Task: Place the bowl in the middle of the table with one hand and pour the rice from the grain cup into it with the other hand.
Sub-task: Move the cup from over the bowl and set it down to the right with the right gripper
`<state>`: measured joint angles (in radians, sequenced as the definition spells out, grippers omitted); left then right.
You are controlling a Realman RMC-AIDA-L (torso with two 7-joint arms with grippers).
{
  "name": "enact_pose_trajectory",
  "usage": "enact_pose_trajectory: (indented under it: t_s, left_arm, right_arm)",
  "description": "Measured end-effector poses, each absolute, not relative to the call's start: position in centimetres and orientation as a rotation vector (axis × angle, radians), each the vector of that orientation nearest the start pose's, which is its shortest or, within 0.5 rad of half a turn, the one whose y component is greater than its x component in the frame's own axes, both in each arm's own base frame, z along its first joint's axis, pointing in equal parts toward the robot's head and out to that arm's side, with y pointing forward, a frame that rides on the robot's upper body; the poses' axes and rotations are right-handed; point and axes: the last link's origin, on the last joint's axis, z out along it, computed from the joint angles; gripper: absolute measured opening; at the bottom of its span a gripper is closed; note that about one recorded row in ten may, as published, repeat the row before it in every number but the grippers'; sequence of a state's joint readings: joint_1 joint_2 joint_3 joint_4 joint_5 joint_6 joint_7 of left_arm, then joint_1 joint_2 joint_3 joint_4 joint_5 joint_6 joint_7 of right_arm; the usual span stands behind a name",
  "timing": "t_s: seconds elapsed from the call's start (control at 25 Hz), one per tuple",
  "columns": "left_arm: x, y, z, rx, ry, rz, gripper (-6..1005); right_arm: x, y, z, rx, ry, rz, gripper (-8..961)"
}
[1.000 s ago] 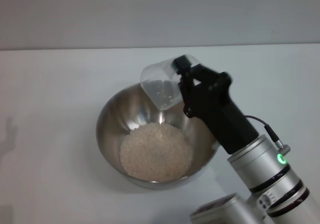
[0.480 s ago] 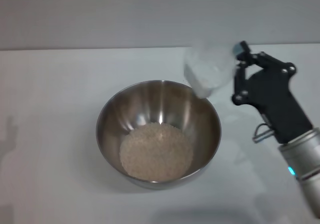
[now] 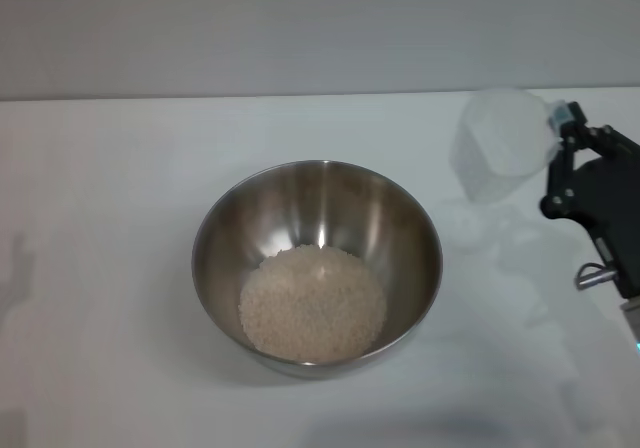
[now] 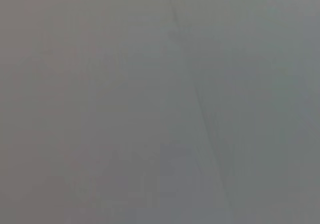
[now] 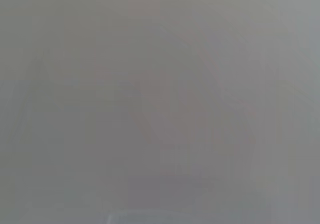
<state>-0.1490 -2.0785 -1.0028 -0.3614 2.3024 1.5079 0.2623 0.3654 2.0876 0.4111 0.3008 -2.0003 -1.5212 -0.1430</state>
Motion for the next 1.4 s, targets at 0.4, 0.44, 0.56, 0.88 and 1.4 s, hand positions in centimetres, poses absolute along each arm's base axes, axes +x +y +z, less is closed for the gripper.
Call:
enact_pose_trajectory:
  t_s: [0.4, 0.44, 0.56, 0.88, 1.4]
  left_arm:
    - [-34.0, 25.1, 3.3, -1.241, -0.201, -0.567, 680]
    - [-34.0, 25.1, 3.2, -1.242, -0.201, -0.567, 680]
    - [-34.0, 25.1, 3.2, -1.243, -0.201, -0.567, 680]
    - [-34.0, 25.1, 3.2, -1.244, -0.201, -0.566, 681]
    - [-33.9, 25.2, 3.2, -1.245, -0.198, -0.572, 680]
  right_arm:
    - [30.9, 31.1, -3.2, -1.654, 0.349, 0.667, 10]
    - [31.0, 31.4, -3.3, -1.663, 0.357, 0.654, 10]
    - [31.1, 32.2, -3.6, -1.692, 0.377, 0.618, 10]
    - [30.4, 33.7, -4.6, -1.766, 0.373, 0.571, 10]
    - [30.0, 34.7, -6.3, -1.896, 0.353, 0.475, 32]
